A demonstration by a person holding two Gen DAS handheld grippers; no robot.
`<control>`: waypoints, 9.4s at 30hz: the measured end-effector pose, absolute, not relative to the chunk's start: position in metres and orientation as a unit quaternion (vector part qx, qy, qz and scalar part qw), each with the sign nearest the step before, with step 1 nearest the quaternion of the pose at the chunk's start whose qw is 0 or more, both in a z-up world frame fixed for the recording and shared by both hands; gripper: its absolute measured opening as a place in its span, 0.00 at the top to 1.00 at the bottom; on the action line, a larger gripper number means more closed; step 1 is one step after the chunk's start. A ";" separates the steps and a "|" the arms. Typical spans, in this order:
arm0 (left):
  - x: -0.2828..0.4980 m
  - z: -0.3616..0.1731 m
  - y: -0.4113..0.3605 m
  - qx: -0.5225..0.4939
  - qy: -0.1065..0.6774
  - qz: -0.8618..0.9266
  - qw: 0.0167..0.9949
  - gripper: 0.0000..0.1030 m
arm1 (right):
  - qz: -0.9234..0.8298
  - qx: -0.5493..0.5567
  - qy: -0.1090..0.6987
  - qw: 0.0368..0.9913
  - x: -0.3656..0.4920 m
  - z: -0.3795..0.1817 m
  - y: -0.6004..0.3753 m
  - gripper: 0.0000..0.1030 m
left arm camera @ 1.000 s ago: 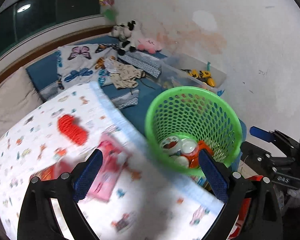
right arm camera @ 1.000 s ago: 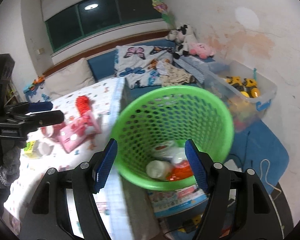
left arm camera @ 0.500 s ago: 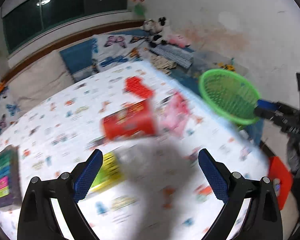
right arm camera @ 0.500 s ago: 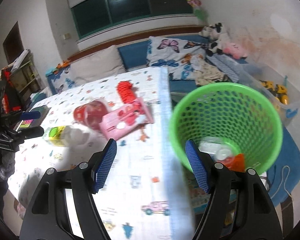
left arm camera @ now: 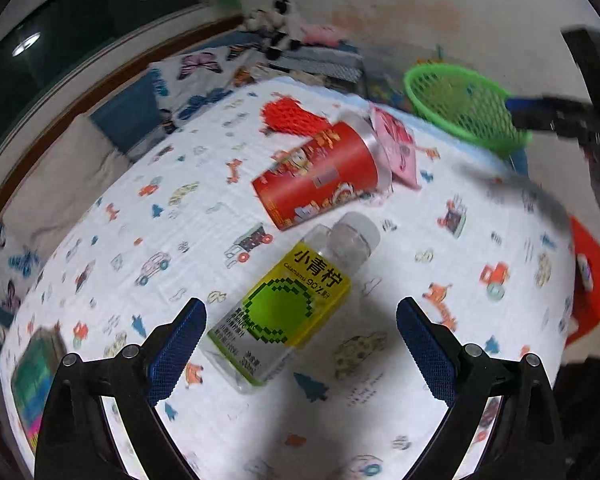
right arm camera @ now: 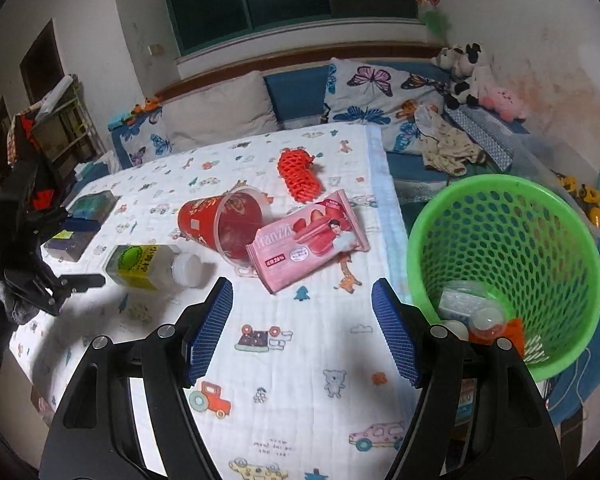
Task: Collect trash
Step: 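Move both tools back to the bed toward the wafer pack and juice bottle, then grasp the pink wafer pack with the right tool while the left tool grasps the yellow-label lime juice bottle, then drop the wafer pack into the basket with the right tool while the left tool carries the bottle, then lower the juice bottle into the green basket and open the left tool, then move both tools back to the bed toward the red mesh net and red cup, then grasp the red mesh fruit net with the right tool while the left tool grasps the red plastic cup, then drop the mesh net into the basket with the right tool while the left tool carries the red cup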
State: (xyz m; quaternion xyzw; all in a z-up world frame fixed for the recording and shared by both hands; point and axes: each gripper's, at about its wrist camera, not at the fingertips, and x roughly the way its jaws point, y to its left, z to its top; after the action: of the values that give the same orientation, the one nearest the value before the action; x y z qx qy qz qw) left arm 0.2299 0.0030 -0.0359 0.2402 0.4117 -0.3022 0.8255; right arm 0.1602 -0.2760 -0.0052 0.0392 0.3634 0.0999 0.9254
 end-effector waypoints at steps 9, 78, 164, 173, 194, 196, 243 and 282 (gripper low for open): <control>0.253 -0.061 -0.014 0.301 0.414 -0.330 0.793 0.10 | 0.083 0.050 0.383 0.919 0.185 -0.016 -0.269 0.30; 0.235 -0.057 -0.025 0.184 0.464 -0.373 0.782 0.45 | -0.025 0.194 0.428 0.882 0.255 -0.023 -0.324 0.49; 0.243 0.021 -0.245 0.157 0.371 -0.372 0.836 0.24 | -0.074 0.158 0.356 0.918 0.138 -0.013 -0.465 0.27; 0.238 0.027 -0.142 0.203 0.356 -0.349 0.843 0.10 | -0.026 0.137 0.366 0.920 0.156 -0.005 -0.415 0.26; 0.298 -0.036 -0.086 0.340 0.364 -0.374 0.782 0.10 | 0.022 0.117 0.408 0.905 0.232 -0.009 -0.343 0.26; 0.300 -0.038 -0.088 0.348 0.358 -0.384 0.777 0.10 | 0.025 0.113 0.414 0.903 0.240 -0.010 -0.338 0.25; 0.327 -0.071 -0.069 0.221 0.433 -0.404 0.775 0.26 | 0.102 0.008 0.475 0.874 0.435 -0.078 -0.215 0.65; 0.305 -0.025 -0.145 0.172 0.418 -0.395 0.800 0.28 | -0.077 0.112 0.408 0.903 0.222 -0.026 -0.439 0.71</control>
State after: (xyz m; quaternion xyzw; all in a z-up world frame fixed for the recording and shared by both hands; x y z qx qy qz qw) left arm 0.3053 -0.1452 -0.0252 0.1716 0.4176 -0.3948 0.8002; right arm 0.2217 -0.4390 -0.0261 0.1116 0.4082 -0.0768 0.9028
